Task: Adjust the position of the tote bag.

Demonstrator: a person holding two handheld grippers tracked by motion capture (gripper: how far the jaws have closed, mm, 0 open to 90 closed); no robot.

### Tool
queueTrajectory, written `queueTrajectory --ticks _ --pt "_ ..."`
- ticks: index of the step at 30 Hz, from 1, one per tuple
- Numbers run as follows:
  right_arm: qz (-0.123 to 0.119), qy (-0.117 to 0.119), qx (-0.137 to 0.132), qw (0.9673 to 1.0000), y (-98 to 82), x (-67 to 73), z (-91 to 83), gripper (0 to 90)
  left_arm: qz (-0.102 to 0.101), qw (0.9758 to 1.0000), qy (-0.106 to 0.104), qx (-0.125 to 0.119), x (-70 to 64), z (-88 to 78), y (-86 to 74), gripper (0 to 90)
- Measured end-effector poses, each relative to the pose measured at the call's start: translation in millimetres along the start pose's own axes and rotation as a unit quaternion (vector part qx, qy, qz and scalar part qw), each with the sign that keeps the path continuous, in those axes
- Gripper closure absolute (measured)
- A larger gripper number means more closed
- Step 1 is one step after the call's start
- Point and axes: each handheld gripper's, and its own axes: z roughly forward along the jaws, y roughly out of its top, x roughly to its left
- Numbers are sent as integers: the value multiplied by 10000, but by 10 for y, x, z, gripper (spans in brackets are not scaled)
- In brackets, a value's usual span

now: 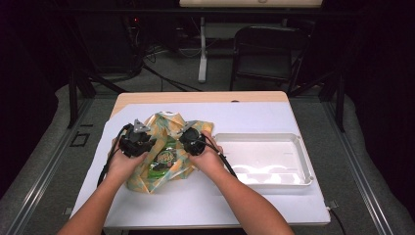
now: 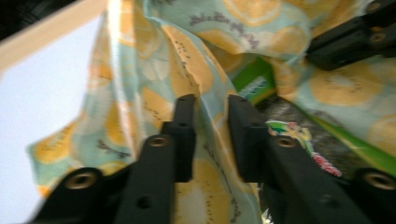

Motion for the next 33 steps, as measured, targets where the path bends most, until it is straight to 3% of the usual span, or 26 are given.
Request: queueTrajectory --ticks 2,6,19,33 --pt "-16 -5 17 10000 0 -9 -8 869 2 9998 54 -170 15 -38 16 873" --pt "10 -7 -4 10000 -8 -23 -4 870 -163 9992 211 -284 102 -52 47 899" --pt "41 -21 -8 10000 -15 -17 17 870 -787 9953 519 236 505 297 -76 899" --pt "53 -31 34 10000 -28 -42 20 870 -1060 9906 547 670 619 550 -207 891"
